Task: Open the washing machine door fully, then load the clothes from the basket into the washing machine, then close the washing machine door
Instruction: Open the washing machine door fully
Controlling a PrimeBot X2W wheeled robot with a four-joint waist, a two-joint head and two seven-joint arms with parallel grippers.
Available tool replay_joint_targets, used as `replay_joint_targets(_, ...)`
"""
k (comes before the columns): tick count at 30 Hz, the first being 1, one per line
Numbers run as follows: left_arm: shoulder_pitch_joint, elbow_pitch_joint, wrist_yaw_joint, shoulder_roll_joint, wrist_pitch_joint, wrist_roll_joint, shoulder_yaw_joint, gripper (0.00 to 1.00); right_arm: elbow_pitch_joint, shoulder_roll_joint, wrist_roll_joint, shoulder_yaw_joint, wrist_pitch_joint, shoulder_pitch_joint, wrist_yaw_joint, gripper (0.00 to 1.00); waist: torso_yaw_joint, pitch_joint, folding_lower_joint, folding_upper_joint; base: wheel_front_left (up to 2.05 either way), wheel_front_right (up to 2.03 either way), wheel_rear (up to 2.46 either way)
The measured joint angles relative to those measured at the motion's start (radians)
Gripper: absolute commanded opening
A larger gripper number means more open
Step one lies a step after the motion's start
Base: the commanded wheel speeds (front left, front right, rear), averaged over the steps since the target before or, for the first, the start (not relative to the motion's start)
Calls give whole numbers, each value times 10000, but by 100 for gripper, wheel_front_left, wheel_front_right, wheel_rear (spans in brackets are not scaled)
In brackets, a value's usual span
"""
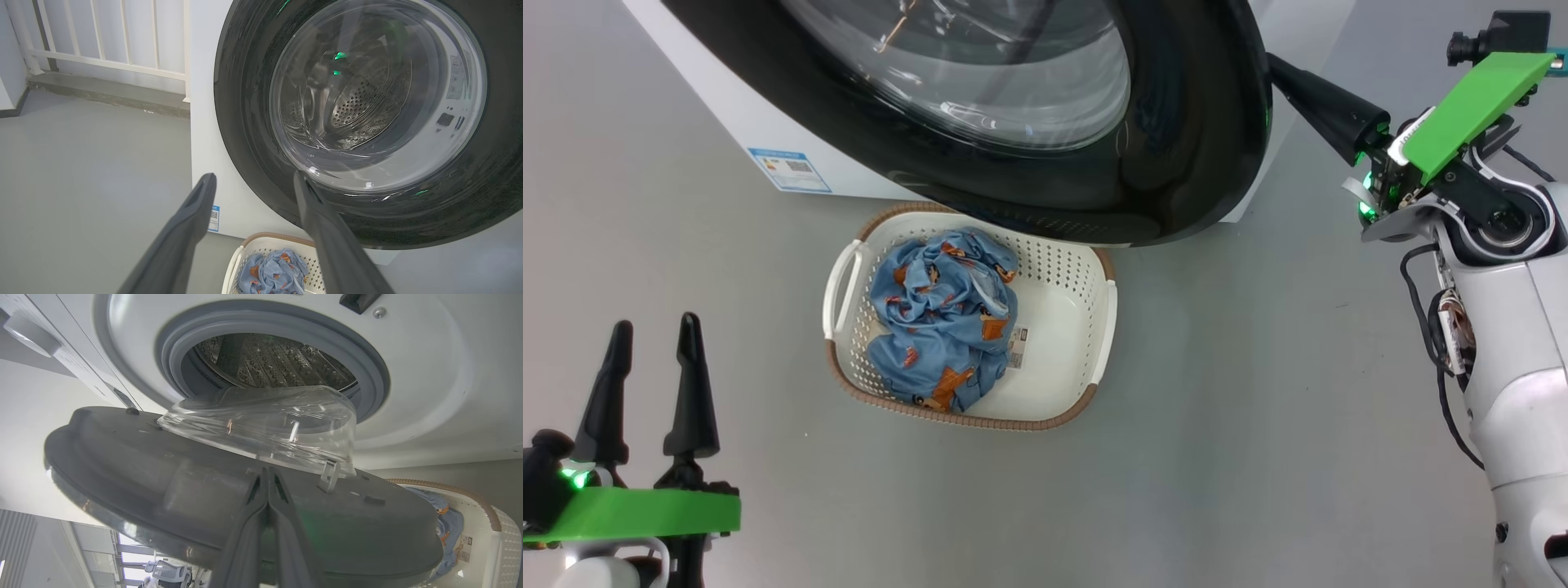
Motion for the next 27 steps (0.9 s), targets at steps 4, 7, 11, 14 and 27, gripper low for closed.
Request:
replay_joint_targets(4, 0, 2, 0, 0, 0, 2, 31, 100, -31, -10, 0, -15, -224, 168, 0, 0, -50, -77, 0, 0, 0, 0, 0)
replay_joint_targets(7, 1, 2, 0, -2, 0, 17, 38, 100, -148, -21, 0, -19, -324, 167, 0, 22, -103, -147, 0, 0, 0, 0, 0)
replay_joint_targets(11, 7, 6, 0, -44, 0, 73, 46, 100, -568, -58, -2, -31, -692, 365, 0, 100, -196, -277, 0, 0, 0, 0, 0)
replay_joint_targets(14, 18, 29, 0, -63, 0, 77, 56, 100, -1099, -130, -150, -8, -1043, 738, 0, 100, -243, -363, 0, 0, 0, 0, 0)
replay_joint_targets(27, 418, 59, 0, -125, 0, 295, 286, 100, -4318, -504, -894, 673, -2717, 2835, 0, 100, -581, -702, 0, 0, 0, 0, 0)
